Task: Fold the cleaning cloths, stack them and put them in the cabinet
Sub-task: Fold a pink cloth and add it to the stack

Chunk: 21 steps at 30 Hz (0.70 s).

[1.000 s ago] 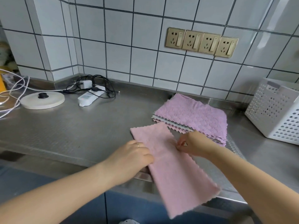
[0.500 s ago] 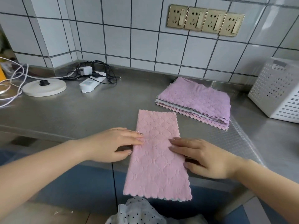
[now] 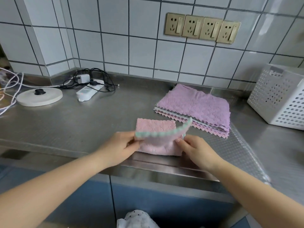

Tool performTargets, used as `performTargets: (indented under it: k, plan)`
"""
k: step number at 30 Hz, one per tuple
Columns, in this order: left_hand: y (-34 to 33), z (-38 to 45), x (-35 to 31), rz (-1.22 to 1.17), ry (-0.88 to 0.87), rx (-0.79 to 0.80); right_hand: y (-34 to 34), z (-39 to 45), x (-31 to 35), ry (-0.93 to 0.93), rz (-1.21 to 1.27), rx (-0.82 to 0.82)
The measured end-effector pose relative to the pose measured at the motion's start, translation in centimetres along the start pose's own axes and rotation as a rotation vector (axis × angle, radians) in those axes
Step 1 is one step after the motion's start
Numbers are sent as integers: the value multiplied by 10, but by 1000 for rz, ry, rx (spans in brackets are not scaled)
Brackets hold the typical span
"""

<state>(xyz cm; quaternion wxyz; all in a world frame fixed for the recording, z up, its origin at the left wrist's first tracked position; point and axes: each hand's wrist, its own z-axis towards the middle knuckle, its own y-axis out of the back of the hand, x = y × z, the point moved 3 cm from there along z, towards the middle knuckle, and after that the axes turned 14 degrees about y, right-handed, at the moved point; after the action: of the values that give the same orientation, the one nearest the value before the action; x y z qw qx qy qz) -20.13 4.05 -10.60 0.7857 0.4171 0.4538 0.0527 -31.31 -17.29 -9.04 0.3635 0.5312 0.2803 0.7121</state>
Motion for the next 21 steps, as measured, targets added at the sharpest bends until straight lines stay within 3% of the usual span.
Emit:
performTargets:
  k: [3,6,17,21]
  plan:
    - [-5,19,-4,-229,218,-33,-1,25,-11,-173,30,-41]
    - [-6,32,-5,-232,347,15,-3,42,-22,-276,29,-11]
    - [-6,49,-16,348,420,94,-3,62,-28,-380,-47,57]
    - [-3,52,-16,514,338,-69,6,62,-18,-338,-240,-8]
